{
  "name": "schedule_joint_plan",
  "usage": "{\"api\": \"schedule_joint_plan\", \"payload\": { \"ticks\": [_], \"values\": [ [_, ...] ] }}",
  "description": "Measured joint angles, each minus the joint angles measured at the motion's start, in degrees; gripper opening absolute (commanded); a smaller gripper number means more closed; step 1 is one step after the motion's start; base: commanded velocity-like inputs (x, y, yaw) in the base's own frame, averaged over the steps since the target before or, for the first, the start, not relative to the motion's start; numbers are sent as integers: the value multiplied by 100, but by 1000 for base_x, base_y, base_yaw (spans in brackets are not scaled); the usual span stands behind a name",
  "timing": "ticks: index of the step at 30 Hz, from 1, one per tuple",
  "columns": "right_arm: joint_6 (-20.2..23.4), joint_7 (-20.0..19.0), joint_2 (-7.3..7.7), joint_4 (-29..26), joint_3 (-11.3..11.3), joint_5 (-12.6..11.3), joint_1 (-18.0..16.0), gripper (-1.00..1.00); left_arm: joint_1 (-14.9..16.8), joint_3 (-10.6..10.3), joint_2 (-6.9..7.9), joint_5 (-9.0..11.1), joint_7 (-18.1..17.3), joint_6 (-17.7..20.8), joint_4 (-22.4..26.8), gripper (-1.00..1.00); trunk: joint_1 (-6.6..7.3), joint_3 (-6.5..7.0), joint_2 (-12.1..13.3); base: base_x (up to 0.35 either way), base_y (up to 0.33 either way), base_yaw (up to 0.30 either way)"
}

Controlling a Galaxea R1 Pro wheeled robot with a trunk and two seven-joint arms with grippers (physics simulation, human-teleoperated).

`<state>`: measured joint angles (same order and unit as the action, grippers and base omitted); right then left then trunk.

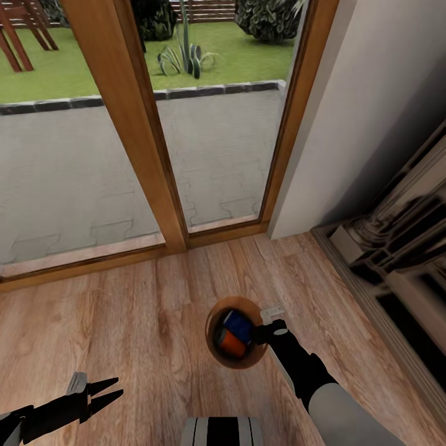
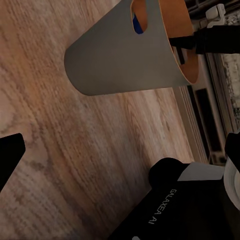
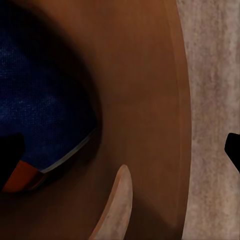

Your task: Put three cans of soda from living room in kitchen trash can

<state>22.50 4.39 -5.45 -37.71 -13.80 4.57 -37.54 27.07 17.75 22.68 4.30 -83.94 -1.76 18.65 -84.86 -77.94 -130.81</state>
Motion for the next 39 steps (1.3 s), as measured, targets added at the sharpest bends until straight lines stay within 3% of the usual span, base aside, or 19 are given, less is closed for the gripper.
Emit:
{"api": "schedule_joint_plan", "payload": {
  "ticks": [12,17,30,39],
  "values": [
    [0,0,0,0,-6,0,-1,100,0,0,0,0,0,0,2,100,0,0,0,0,0,0],
    [0,-5,0,0,-162,-3,-1,100,0,0,0,0,0,0,0,100,0,0,0,0,0,0],
    [1,-1,0,0,-201,-1,-3,100,0,0,0,0,0,0,3,100,0,0,0,0,0,0],
    [0,0,0,0,-202,0,-1,100,0,0,0,0,-2,0,4,100,197,161,359,0,0,0]
  ]
}}
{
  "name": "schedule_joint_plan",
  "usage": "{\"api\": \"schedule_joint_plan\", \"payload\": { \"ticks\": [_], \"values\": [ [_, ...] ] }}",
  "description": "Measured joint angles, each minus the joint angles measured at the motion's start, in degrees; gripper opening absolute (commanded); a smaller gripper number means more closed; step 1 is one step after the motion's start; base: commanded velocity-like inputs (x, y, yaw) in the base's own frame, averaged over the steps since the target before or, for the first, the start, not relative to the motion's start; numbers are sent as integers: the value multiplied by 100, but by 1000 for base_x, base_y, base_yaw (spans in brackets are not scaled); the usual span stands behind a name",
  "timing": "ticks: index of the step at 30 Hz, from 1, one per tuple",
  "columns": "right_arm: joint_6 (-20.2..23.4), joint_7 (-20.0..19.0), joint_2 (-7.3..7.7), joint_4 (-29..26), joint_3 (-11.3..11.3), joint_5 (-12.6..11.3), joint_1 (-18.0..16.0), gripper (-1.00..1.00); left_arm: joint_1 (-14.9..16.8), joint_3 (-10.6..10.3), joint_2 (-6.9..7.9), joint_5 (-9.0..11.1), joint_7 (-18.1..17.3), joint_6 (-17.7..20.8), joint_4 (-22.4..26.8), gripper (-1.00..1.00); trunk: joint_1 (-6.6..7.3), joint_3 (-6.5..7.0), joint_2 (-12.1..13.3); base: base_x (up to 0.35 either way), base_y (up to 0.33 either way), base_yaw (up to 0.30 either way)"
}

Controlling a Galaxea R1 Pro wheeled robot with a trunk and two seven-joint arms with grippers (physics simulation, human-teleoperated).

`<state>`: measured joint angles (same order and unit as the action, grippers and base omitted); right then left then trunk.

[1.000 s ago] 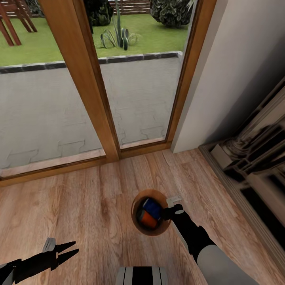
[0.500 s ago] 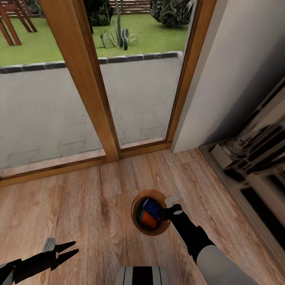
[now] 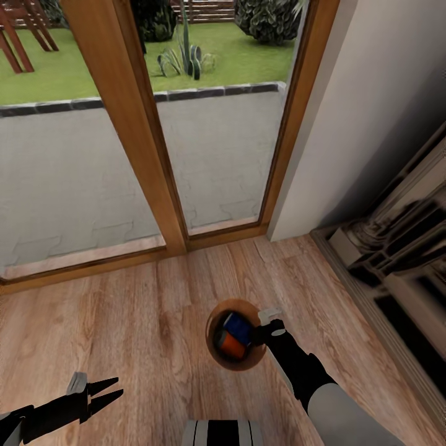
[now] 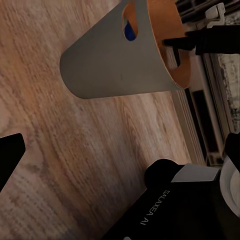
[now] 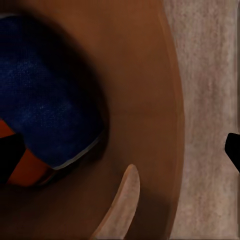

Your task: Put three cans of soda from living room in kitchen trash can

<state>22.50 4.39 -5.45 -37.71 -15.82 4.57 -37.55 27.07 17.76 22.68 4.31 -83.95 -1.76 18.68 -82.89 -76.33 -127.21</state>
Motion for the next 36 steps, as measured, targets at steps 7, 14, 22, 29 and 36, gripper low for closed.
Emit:
{"api": "schedule_joint_plan", "payload": {
  "ticks": [7,14,22,29,36],
  "values": [
    [0,0,0,0,0,0,-3,100,0,0,0,0,1,0,1,100,154,126,281,0,0,0],
    [0,0,0,0,0,0,-4,100,0,0,0,0,-3,0,-3,100,307,251,562,0,0,0],
    [0,0,0,0,0,0,1,100,0,0,0,0,1,0,0,100,483,395,882,0,0,0],
    [0,0,0,0,0,0,-2,100,0,0,0,-2,2,0,1,100,637,521,1163,0,0,0],
    [21,3,0,5,-3,-3,-4,100,0,0,0,-1,2,0,1,100,791,646,1444,0,0,0]
  ]
}}
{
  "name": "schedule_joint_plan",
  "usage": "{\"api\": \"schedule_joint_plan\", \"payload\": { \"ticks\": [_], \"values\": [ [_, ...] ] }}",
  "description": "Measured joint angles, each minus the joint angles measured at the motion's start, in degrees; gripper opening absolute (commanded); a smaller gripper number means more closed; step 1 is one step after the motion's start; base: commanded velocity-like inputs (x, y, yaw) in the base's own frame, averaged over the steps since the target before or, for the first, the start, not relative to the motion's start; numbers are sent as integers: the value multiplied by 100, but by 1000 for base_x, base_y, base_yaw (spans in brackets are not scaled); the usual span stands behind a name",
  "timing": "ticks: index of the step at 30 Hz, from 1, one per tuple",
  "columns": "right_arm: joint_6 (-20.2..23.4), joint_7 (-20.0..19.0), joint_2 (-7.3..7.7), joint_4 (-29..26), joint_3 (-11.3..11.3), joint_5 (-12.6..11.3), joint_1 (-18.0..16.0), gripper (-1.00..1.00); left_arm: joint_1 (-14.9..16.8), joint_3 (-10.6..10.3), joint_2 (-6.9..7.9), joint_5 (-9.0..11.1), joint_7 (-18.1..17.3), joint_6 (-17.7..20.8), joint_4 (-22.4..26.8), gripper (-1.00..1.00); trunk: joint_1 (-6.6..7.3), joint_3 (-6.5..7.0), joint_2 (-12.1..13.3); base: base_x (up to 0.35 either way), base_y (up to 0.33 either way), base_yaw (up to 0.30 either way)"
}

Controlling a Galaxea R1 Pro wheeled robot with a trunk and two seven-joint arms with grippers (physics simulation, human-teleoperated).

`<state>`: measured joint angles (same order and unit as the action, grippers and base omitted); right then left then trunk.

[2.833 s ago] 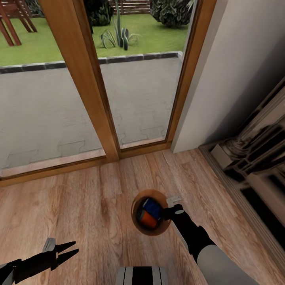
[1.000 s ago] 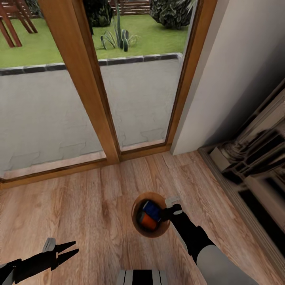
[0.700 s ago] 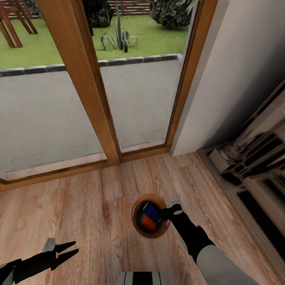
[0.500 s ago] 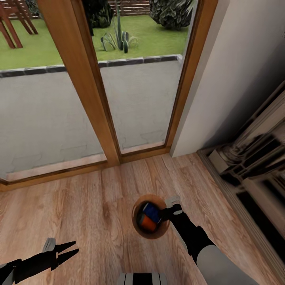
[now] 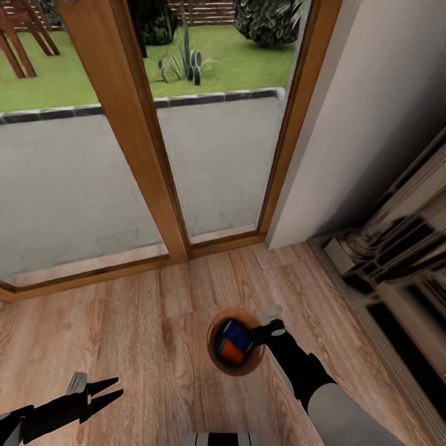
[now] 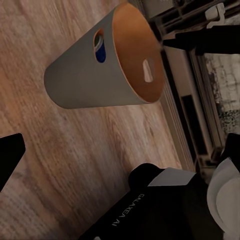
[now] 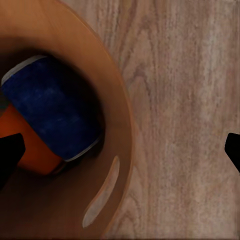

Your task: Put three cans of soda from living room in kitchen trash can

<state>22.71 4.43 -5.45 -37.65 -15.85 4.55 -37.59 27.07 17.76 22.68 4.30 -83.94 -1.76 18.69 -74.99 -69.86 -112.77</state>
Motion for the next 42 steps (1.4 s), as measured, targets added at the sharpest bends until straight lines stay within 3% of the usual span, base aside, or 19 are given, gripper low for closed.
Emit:
{"api": "schedule_joint_plan", "payload": {
  "ticks": [33,42],
  "values": [
    [-12,6,0,4,3,3,3,100,0,-9,0,-5,18,0,-3,100,725,615,1324,0,0,0],
    [-14,-2,0,4,3,3,4,100,0,-9,0,-7,18,0,0,100,922,835,1684,0,0,0]
  ]
}}
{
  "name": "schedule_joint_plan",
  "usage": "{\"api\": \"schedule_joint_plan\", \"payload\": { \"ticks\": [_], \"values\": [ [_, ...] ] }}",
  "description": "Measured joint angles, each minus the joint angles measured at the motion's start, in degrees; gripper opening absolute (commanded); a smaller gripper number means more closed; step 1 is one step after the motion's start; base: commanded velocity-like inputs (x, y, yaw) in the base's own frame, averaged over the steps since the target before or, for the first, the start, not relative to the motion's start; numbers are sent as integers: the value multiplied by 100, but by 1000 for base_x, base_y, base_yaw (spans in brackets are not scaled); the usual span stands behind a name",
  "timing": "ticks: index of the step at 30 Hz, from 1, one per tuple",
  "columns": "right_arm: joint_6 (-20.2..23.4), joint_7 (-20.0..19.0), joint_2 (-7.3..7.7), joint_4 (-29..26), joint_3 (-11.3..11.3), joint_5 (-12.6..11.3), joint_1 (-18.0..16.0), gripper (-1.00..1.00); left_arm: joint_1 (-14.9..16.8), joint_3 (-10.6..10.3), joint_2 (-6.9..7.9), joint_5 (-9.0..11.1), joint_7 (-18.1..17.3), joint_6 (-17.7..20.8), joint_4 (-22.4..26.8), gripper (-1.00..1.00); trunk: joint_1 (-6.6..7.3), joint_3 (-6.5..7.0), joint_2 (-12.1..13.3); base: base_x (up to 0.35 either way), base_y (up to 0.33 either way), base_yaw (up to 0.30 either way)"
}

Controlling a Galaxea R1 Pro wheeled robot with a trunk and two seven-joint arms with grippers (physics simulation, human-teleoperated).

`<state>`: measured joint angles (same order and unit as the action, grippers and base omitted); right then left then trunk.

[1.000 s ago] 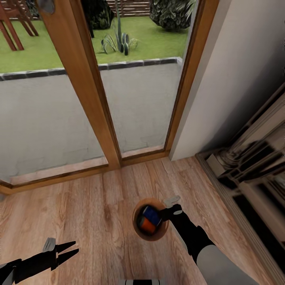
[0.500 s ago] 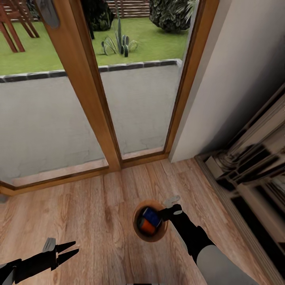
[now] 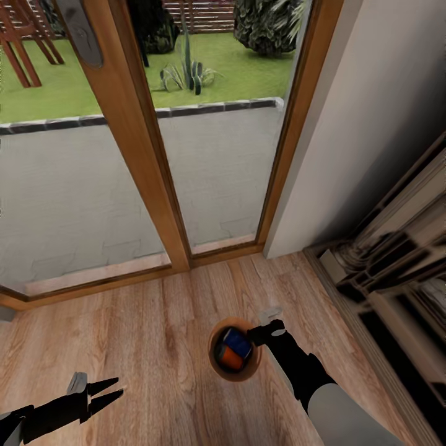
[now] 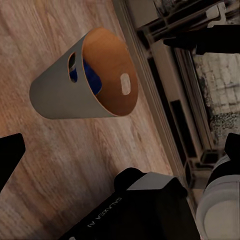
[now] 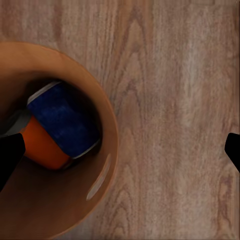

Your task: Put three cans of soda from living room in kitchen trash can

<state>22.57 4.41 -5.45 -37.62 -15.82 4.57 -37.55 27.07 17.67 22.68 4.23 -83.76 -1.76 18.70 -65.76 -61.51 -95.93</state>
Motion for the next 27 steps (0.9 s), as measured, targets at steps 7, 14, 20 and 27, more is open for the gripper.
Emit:
{"api": "schedule_joint_plan", "payload": {
  "ticks": [7,14,20,27],
  "values": [
    [-6,3,0,0,0,0,-2,100,0,0,0,1,0,0,1,100,154,189,281,0,0,0],
    [-7,6,1,0,5,0,0,100,0,0,0,0,0,0,0,100,307,380,561,0,0,0],
    [-11,7,0,0,8,0,0,100,0,0,0,-1,0,0,-2,100,439,544,802,0,0,0],
    [-15,7,2,0,9,0,0,100,0,0,0,-1,0,0,-2,100,593,736,1083,0,0,0]
  ]
}}
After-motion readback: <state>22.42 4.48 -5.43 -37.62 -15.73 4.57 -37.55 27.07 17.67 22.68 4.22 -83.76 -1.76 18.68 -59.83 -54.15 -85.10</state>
